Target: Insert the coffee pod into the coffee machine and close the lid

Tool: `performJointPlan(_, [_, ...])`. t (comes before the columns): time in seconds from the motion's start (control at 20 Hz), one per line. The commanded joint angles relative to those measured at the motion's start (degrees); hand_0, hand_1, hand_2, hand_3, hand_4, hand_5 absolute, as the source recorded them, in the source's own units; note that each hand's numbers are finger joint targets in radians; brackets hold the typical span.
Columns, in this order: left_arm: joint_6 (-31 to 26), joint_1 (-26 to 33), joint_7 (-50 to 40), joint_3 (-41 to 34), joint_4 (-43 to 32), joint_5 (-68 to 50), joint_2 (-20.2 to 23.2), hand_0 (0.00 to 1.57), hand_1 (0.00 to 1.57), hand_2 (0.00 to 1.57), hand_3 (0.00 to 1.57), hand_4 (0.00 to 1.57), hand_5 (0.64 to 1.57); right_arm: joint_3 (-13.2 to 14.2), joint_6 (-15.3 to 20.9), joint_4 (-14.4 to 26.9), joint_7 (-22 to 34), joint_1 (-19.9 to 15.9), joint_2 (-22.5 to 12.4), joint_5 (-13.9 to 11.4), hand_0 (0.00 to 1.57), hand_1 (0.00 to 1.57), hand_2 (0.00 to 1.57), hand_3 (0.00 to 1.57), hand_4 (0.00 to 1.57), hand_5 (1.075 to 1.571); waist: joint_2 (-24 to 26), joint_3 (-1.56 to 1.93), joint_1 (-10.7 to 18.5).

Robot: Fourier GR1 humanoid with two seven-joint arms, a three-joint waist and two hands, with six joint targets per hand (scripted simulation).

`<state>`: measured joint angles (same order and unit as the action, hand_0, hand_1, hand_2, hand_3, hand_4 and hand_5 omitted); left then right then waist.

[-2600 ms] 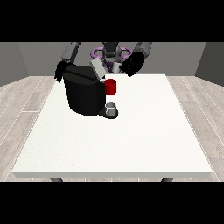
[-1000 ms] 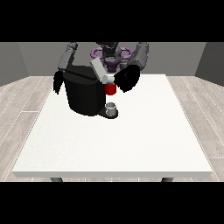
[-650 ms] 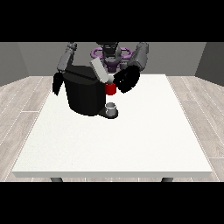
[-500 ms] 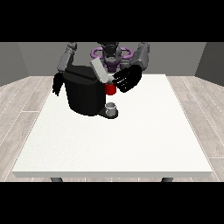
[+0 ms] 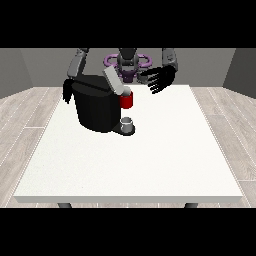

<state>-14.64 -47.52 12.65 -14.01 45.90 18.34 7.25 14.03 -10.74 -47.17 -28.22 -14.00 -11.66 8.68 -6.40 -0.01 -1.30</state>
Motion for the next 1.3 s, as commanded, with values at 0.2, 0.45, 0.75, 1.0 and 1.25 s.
performJointPlan(0.2, [-5.10, 22.36, 10.29, -0.53, 0.33, -5.27, -4.89, 0.00, 0.00, 0.00, 0.00, 0.35, 1.571, -3.07, 0.31, -3.10, 1.04, 10.03, 3.66, -1.19, 0.00, 0.00, 0.00, 0.00, 0.08, 1.571, 15.08, -0.06, 3.56])
performJointPlan(0.45, [-8.29, 29.26, 9.24, -2.78, -0.82, -7.16, -0.59, 0.00, 0.00, 0.00, 0.00, 0.28, 1.571, -11.86, 2.69, -11.48, 1.65, 13.91, 7.31, -8.11, 0.00, 0.00, 0.00, 0.00, 0.00, 1.571, 21.13, -0.07, 1.41])
performJointPlan(0.75, [-8.52, 36.96, 8.35, -4.23, -2.15, -8.31, 0.44, 0.00, 0.00, 0.00, 0.00, 0.35, 1.571, -21.05, 5.36, -25.77, 11.73, 15.13, 11.52, -8.45, 0.00, 0.00, 0.00, 0.00, 0.20, 1.571, 28.66, -0.05, -3.36])
performJointPlan(1.0, [-6.42, 40.08, 10.76, -4.40, -0.77, -8.47, -0.10, 0.00, 0.00, 0.00, 0.00, 0.30, 1.571, -27.61, 9.38, -36.71, 15.04, 14.80, 11.62, -10.68, 0.00, 0.00, 0.00, 0.00, 0.12, 1.571, 28.63, -0.02, -4.58])
performJointPlan(1.25, [-7.49, 40.26, 12.26, -3.04, 4.37, -10.06, -0.08, 0.00, 0.00, 0.00, 0.00, 0.13, 1.571, -25.38, 11.79, -46.55, 19.70, 11.26, 10.60, -13.64, 0.00, 0.00, 0.00, 0.00, 0.34, 1.571, 20.86, 0.00, -1.90])
